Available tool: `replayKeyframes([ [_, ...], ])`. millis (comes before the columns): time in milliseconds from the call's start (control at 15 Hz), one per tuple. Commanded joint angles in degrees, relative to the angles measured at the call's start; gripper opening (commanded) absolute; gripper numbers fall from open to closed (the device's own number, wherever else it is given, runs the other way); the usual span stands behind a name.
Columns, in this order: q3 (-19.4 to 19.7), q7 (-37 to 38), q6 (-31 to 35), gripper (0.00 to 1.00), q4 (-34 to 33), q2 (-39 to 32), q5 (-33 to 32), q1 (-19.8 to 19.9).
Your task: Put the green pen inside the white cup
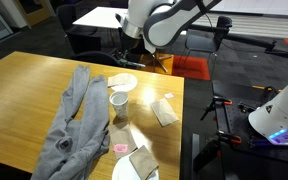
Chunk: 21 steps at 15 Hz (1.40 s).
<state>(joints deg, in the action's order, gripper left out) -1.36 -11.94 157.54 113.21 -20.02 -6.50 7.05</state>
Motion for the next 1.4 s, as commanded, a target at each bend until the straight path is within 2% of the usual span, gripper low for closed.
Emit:
replayKeyframes([
  [0,0.9,-0.2,-1.3,0.15,-0.1,0.8,0.5,-0.9],
  [600,1.3,-0.3,-3.3,0.15,0.6,2.7,0.5,-1.0],
  [667,1.0,-1.5,-2.2,0.04,0.5,2.1,0.9,-0.4],
  [867,-1.6,-7.6,1.0,0.04,0.4,0.5,4.8,1.9],
  [1000,-5.3,-14.9,4.1,0.04,0.3,-0.7,10.5,4.7],
  [1067,-8.6,-20.1,6.2,0.04,0.2,-1.6,14.3,7.1],
  [1133,-12.1,-24.8,7.4,0.04,-0.2,-2.4,17.7,9.8],
  [1333,-26.2,-38.6,9.8,0.04,-2.3,-5.8,26.3,20.2],
])
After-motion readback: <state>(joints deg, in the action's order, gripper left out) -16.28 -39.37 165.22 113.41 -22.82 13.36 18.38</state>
